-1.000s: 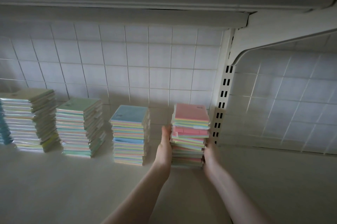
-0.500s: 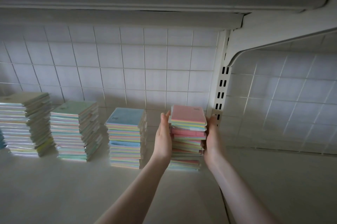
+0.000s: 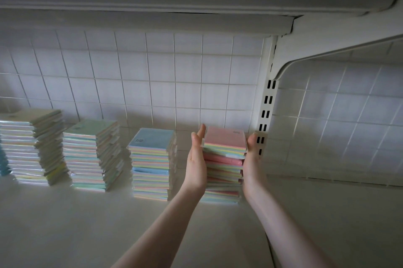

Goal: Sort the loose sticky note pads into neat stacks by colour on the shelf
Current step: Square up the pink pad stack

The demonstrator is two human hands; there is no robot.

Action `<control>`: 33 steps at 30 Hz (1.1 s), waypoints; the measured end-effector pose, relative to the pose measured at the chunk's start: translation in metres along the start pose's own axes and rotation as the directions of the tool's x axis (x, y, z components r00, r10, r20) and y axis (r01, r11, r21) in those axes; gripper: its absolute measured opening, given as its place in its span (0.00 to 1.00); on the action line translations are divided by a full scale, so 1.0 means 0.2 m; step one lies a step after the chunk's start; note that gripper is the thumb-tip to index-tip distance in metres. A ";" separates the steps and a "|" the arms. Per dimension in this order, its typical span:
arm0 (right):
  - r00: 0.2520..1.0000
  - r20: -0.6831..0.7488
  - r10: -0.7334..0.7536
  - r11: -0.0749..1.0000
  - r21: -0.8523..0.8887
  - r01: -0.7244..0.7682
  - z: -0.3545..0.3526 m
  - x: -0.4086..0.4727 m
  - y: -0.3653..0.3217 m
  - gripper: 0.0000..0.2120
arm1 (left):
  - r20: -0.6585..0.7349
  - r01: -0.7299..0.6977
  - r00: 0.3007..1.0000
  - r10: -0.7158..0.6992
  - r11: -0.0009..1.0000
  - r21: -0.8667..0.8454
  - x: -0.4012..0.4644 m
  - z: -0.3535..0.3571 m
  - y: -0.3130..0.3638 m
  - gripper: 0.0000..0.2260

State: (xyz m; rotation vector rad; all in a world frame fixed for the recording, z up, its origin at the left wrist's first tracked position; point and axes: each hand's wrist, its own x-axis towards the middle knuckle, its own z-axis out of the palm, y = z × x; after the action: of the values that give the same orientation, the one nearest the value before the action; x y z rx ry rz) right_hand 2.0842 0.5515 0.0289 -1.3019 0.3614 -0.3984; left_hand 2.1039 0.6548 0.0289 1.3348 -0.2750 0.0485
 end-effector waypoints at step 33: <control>0.973 0.231 -0.029 0.999 0.033 0.022 -0.07 0.27 -0.06 0.35 | 0.315 -0.752 0.546 0.776 0.288 0.593 0.05 -0.15 -0.07 0.26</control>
State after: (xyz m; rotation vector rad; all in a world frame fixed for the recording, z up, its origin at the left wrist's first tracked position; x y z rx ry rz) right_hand 2.1232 0.5117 0.0366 -1.3082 0.1419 -0.2682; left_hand 2.1216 0.6783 0.0110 1.8100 -0.9505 1.1262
